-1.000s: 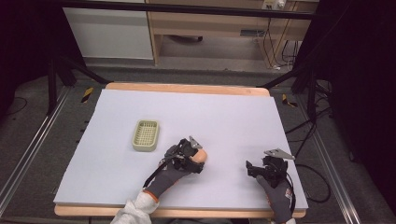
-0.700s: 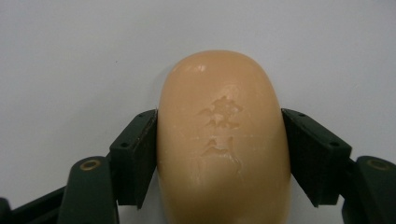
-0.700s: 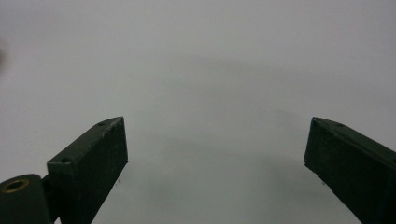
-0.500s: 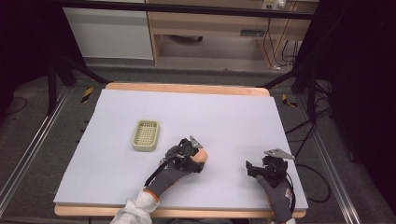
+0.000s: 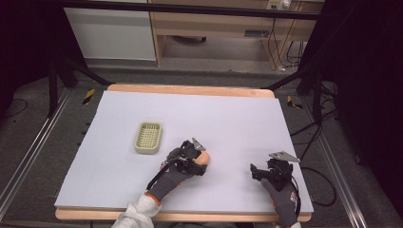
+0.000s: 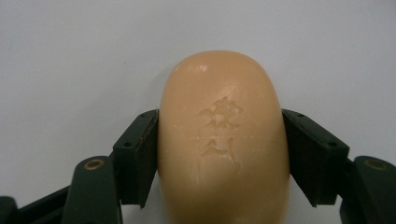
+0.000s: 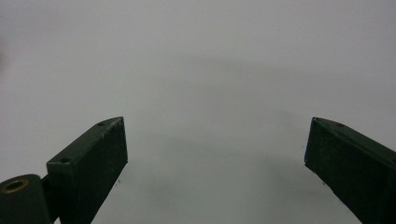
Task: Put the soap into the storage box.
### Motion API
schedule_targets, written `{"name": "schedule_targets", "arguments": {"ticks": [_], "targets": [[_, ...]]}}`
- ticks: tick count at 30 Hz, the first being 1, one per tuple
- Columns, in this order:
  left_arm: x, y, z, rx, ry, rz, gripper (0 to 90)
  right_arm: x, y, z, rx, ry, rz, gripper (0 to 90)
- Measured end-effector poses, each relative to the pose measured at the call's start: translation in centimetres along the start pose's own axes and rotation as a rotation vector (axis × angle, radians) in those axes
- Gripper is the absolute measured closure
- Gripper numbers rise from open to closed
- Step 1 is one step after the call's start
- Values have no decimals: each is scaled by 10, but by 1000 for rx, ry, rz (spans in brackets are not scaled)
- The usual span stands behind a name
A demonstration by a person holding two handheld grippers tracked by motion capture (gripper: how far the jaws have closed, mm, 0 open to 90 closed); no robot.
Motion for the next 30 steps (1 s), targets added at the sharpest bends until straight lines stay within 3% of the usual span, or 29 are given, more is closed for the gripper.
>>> {"name": "schedule_targets", "arguments": {"ticks": [19, 30], "targets": [[5, 37, 7, -18, 4, -50, 315, 0, 0, 0, 1, -1, 1, 62], [24, 56, 22, -46, 42, -63, 314, 0, 0, 0, 1, -3, 1, 62]]}}
Point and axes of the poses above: each handheld gripper's, and its own axes: y roughly backward along the jaws, x roughly out of its underside, z roughly to its left, the point moved 1 cm from there along -y, roughly forward along the jaws, and after that the axes turned 8 degrees about -y, right-handed, at the moved point
